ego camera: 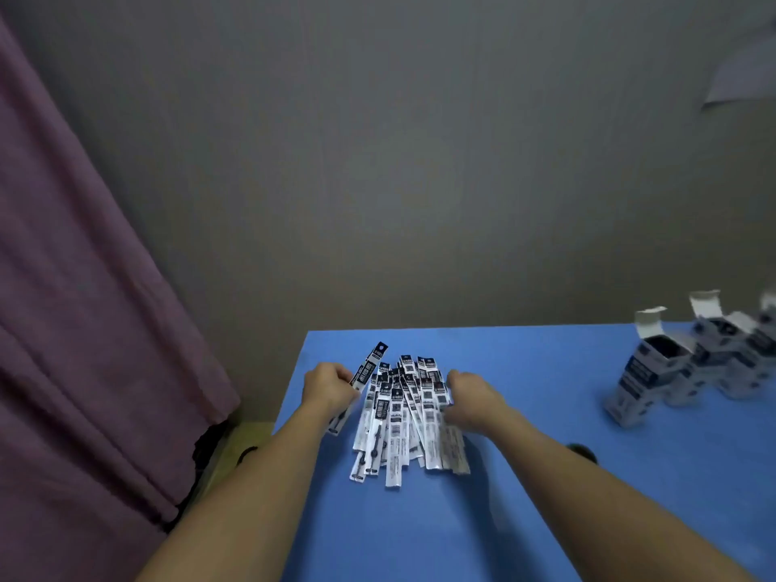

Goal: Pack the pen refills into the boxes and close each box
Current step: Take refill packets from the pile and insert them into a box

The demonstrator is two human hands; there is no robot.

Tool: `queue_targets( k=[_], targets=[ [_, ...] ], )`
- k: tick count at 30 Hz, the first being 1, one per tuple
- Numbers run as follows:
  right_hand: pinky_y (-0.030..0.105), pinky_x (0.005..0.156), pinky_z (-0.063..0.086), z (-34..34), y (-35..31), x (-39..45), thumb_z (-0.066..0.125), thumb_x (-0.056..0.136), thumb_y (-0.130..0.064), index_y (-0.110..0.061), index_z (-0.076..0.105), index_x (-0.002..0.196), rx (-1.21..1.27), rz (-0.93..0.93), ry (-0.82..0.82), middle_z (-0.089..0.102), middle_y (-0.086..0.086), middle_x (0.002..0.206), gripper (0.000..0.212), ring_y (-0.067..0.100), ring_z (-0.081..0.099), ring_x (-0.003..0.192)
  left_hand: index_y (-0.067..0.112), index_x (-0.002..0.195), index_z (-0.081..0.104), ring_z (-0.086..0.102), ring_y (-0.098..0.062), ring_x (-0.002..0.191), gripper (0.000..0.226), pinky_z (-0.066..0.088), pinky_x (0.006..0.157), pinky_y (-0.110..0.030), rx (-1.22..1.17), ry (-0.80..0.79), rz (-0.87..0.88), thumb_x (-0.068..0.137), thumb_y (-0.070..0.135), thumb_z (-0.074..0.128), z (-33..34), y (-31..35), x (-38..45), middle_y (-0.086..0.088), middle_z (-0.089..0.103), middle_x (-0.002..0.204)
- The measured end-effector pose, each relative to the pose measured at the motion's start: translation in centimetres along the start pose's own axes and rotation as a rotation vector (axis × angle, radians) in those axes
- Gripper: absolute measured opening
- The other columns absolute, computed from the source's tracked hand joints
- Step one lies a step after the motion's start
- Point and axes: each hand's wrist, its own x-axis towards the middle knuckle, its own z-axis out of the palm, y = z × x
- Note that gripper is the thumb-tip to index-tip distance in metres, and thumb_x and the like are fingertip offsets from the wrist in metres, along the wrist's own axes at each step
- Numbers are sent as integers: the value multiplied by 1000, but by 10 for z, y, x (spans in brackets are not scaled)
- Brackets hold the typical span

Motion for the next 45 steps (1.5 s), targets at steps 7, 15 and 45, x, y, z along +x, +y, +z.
queue_targets(
  k=[7,15,45],
  targets=[
    [33,80,44,-9,57,-84,54,88,-16,-7,46,121,4,236,27,52,11,124,35,30,53,109,13,93,69,60,-20,84,18,45,76,-27,-12,-161,227,81,2,78,44,42,-15,-2,64,86],
    [37,70,43,-33,117,-176,53,90,-17,-14,42,100,31,429,108,46,5,97,15,24,47,82,10,89,68,62,-23,84,14,44,72,-26,75,-306,360,80,0,75,98,78,-67,-7,67,88],
    [38,90,50,-84,363,-261,56,88,-19,-9,47,124,62,323,87,53,10,123,39,28,53,113,6,87,67,61,-27,88,8,45,71,-31,76,-122,245,84,4,74,235,219,-174,-12,66,94]
  ],
)
